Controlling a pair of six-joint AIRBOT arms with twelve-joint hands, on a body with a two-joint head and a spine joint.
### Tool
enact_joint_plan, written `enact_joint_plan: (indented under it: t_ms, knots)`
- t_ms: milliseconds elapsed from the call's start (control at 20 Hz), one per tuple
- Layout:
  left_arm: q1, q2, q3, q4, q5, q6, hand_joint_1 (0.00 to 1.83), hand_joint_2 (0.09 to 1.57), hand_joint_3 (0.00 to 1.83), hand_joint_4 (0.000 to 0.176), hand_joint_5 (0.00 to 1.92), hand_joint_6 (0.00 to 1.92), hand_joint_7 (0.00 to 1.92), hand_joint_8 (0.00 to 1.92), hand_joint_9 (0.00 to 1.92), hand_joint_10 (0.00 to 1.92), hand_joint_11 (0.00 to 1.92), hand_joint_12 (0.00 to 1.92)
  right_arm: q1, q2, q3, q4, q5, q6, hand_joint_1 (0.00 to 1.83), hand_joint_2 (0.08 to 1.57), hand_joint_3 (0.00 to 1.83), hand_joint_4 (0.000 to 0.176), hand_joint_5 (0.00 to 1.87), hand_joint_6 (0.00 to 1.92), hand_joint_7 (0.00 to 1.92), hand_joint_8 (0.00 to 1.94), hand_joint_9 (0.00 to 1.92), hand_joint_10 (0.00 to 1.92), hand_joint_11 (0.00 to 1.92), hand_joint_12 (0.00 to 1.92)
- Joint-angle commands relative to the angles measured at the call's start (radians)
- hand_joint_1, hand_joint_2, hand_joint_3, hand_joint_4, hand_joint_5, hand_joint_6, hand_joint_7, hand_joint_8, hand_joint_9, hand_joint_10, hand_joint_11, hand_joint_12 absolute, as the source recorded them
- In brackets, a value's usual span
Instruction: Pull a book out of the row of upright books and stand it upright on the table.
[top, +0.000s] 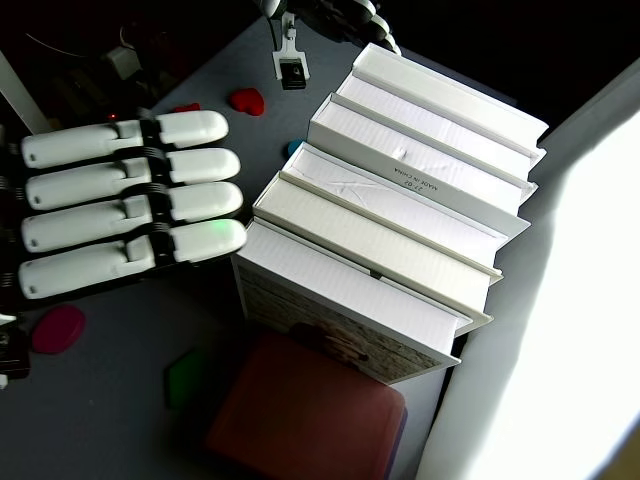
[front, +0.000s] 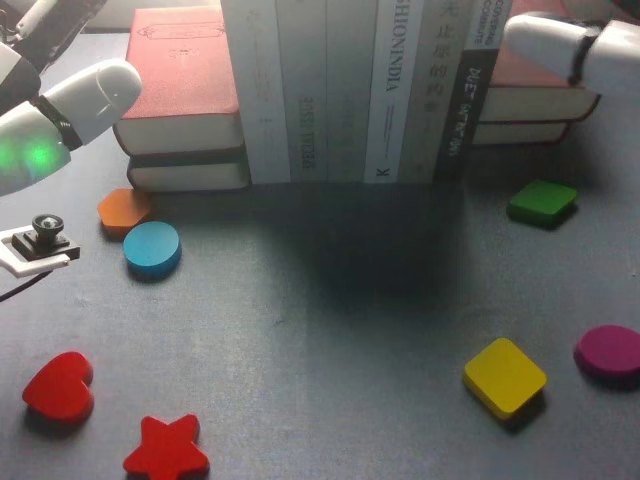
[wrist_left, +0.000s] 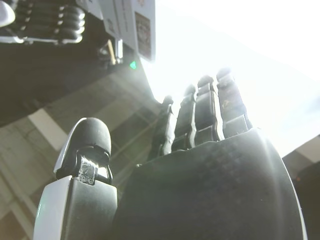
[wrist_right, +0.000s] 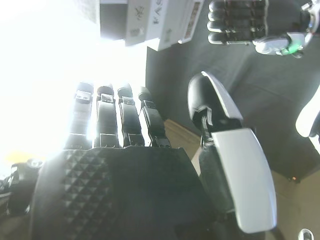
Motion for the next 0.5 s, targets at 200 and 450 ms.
enact_joint_plan:
  t_ms: [200, 450]
  knots:
    - [0.003, -0.007, 0.007, -0.028, -0.117, -0.007, 0.21, 1.37, 0.01, 0.047, 0.0, 0.0, 0.0, 0.0, 0.0, 0.0, 0.0, 0.0, 0.089, -0.062, 0.052, -0.019, -0.026, 0.0, 0.23, 1.36, 0.0, 0.0, 0.06, 0.02, 0.0, 0.0, 0.0, 0.0, 0.0, 0.0]
    - [0.006, -0.012, 0.011, -0.032, -0.115, -0.014, 0.26, 1.36, 0.01, 0.051, 0.0, 0.0, 0.0, 0.0, 0.0, 0.0, 0.0, 0.0, 0.148, -0.111, 0.087, -0.061, -0.108, 0.0, 0.11, 1.36, 0.0, 0.0, 0.1, 0.03, 0.0, 0.0, 0.0, 0.0, 0.0, 0.0]
